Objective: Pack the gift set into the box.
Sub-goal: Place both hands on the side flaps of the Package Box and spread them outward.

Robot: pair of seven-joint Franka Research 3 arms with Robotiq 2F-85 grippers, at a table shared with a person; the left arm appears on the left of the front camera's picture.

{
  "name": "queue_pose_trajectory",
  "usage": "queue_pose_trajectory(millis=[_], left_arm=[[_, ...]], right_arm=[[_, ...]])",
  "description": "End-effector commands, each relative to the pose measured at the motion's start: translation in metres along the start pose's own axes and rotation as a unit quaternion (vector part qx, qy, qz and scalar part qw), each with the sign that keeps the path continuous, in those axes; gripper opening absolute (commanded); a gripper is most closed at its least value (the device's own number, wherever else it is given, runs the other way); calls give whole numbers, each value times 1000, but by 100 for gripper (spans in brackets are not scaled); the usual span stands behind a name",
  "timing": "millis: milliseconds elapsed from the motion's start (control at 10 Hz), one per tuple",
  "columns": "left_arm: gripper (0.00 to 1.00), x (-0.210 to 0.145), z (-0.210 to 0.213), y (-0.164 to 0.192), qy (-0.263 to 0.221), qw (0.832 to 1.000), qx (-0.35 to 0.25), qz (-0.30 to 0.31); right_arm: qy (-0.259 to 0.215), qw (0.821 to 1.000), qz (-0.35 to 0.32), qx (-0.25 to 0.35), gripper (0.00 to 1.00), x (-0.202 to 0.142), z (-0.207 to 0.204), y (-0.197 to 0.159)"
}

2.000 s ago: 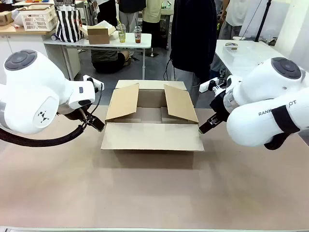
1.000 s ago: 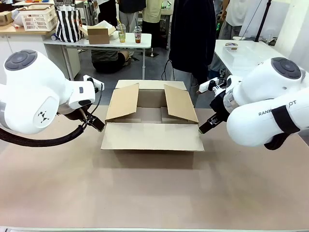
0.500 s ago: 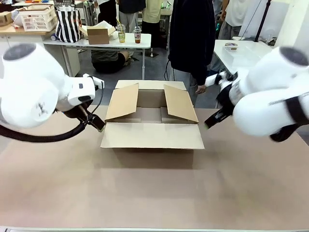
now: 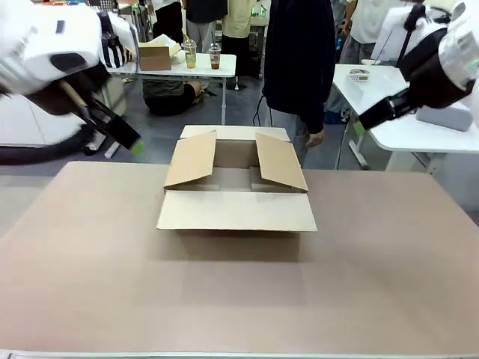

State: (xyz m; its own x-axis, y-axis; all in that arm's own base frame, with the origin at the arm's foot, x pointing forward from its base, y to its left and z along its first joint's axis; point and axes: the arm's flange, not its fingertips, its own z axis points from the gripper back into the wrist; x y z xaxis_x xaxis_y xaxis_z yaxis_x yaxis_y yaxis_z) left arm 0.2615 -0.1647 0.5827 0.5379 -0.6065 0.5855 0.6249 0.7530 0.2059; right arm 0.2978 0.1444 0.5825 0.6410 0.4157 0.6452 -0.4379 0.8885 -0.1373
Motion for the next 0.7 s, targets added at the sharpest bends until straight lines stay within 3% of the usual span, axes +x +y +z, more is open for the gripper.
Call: queue_pose_trajectory(millis=[0, 100, 200, 300, 400, 500, 600], left_arm=[[100, -2, -33, 12, 31, 999, -26, 24], [100, -2, -33, 12, 31, 999, -26, 24], [100, -1, 5, -2, -2, 1000, 3, -1], [100, -1, -4, 5, -38, 988, -148, -2], [100, -5, 3, 17, -28, 969, -244, 35], [100, -14, 8, 28, -52, 947, -308, 71], [100, -29, 10, 47, -91, 914, -368, 142]], right_arm=[[17, 1000, -23, -3, 100, -2, -18, -16], [17, 1000, -23, -3, 100, -2, -18, -16], [-1, 1000, 1, 1, 100, 0, 1, 3], [-16, 994, -59, 90, 100, 3, 2, -7], [-36, 971, -160, 173, 100, 8, 18, -23], [-15, 937, -261, 230, 100, 7, 32, -43], [5, 892, -354, 283, 100, -3, 38, -67]])
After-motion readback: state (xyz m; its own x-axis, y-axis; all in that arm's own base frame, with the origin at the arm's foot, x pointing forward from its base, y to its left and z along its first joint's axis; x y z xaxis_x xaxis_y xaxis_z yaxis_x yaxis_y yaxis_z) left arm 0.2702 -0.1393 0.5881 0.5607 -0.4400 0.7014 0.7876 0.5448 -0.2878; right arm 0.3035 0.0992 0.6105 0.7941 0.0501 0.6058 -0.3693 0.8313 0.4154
